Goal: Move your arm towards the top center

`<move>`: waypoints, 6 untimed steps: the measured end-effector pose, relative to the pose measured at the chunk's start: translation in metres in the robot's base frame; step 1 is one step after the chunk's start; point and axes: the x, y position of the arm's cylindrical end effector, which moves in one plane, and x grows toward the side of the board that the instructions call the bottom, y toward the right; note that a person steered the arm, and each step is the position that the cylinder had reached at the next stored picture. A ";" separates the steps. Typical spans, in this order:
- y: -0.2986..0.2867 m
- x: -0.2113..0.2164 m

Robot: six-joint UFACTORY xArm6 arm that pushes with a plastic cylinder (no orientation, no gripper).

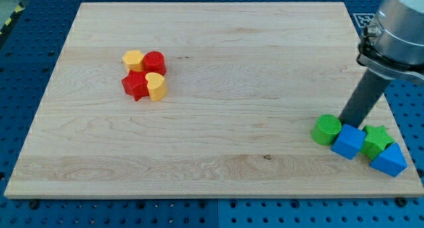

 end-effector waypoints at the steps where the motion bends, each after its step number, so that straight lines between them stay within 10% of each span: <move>1: 0.002 -0.003; 6: -0.090 -0.100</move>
